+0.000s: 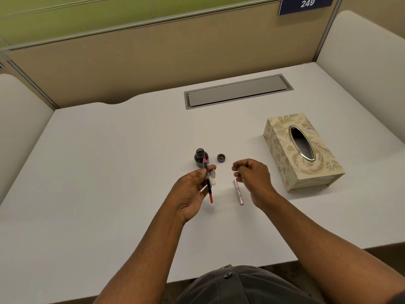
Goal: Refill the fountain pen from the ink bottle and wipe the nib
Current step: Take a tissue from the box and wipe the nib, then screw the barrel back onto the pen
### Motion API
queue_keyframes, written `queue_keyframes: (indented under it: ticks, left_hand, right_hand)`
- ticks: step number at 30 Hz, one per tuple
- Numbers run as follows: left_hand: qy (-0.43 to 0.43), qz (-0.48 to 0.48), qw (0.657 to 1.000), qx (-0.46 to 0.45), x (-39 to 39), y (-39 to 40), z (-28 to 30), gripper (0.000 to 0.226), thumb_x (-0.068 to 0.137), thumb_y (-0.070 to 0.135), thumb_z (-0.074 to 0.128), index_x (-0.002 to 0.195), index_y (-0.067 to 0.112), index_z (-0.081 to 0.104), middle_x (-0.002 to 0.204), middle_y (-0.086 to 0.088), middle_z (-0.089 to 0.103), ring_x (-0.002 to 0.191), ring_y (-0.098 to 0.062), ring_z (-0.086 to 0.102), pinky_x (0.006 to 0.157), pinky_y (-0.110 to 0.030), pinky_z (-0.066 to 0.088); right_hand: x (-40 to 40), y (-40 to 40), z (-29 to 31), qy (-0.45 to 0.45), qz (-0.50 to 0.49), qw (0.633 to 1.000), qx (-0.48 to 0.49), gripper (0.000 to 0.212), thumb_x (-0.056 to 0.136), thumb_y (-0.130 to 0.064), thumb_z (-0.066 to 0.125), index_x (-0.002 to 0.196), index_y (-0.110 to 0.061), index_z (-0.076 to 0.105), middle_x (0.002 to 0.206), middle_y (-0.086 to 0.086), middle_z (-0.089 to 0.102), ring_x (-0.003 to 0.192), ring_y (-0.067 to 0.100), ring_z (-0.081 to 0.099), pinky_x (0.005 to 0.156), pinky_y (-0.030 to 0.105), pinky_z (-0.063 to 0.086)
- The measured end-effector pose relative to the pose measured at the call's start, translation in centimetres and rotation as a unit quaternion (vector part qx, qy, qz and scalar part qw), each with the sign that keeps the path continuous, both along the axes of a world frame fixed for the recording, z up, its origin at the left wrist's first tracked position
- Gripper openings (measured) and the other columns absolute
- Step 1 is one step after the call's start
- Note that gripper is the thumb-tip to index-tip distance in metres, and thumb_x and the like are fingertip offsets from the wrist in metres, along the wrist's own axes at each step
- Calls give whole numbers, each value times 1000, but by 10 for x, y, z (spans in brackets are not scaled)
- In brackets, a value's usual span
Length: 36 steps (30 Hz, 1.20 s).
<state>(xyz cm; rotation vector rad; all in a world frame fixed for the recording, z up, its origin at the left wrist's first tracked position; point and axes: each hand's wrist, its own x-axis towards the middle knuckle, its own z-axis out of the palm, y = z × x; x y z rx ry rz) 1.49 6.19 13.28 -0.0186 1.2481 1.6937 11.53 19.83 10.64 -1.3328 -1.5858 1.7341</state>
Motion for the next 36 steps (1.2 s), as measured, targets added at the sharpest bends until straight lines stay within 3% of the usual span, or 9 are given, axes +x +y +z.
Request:
queue_keyframes:
  ticks: [5, 11, 15, 22, 25, 28, 30, 33, 36]
  left_hand:
    - [1, 4, 1000, -24, -3, -3, -5, 21, 95, 12, 53, 108, 4, 67, 91, -4, 71, 78, -14, 64, 80, -28, 48]
    - [5, 9, 998, -57, -4, -3, -11, 23, 94, 12, 55, 112, 2, 65, 89, -5, 68, 71, -14, 60, 74, -26, 47]
    - [-25, 20, 998, -61, -4, -2, -12, 23, 91, 10, 58, 111, 1, 65, 92, -7, 67, 72, -16, 59, 72, -26, 47]
    - [-59, 27, 996, -60, -3, -2, -11, 34, 89, 10, 60, 120, -2, 62, 93, -7, 68, 78, -17, 59, 76, -28, 47]
    - [-72, 34, 995, -57, -3, -1, -11, 33, 89, 9, 59, 120, -4, 62, 95, -9, 67, 78, -18, 59, 75, -28, 48]
    - [-77, 39, 995, -48, -5, 0, -10, 29, 90, 9, 58, 116, -3, 64, 97, -10, 66, 78, -18, 59, 75, -27, 48]
    - [-78, 44, 995, -47, -7, 1, -10, 24, 88, 9, 61, 109, -1, 67, 97, -10, 66, 80, -19, 59, 79, -27, 48]
    - [-76, 56, 995, -35, -14, 2, -8, 17, 87, 9, 62, 102, 3, 68, 95, -10, 66, 80, -19, 60, 79, -28, 48]
    - [-69, 75, 995, -11, -23, 4, -6, 16, 91, 13, 58, 102, 7, 67, 93, -7, 67, 83, -17, 60, 79, -27, 46]
  right_hand:
    - [14, 27, -13, -49, -20, 998, 33, 32, 82, 6, 46, 79, -15, 69, 83, 2, 71, 69, 12, 62, 68, 27, 55]
    - [23, 35, -37, -131, 29, 990, 51, 20, 82, -8, 58, 81, -24, 69, 87, -1, 72, 84, 20, 67, 82, 41, 59]
    - [25, 26, -47, -184, 85, 974, 102, 6, 84, -20, 66, 79, -18, 69, 78, -3, 69, 83, 20, 67, 73, 33, 54]
    - [19, 9, -57, -285, 178, 925, 181, 28, 81, -40, 70, 72, -19, 55, 64, -7, 63, 58, 7, 59, 54, 25, 40]
    - [16, 7, -62, -319, 210, 899, 213, 21, 80, -36, 67, 79, -17, 57, 79, 0, 67, 74, 19, 66, 65, 31, 49]
    - [13, 9, -62, -352, 243, 871, 242, 17, 80, -28, 60, 89, -14, 62, 91, 4, 64, 83, 23, 60, 64, 30, 43]
    - [11, 7, -58, -323, 254, 886, 214, 13, 81, -28, 63, 87, -16, 63, 87, 1, 64, 78, 18, 59, 63, 30, 45]
    - [10, -1, -47, -171, 269, 943, 93, 12, 83, -27, 70, 81, -16, 64, 75, 0, 67, 64, 13, 60, 64, 30, 49]
    - [14, -15, -29, -53, 305, 950, -41, 9, 86, -20, 69, 83, -13, 64, 72, 1, 66, 63, 14, 62, 60, 28, 47]
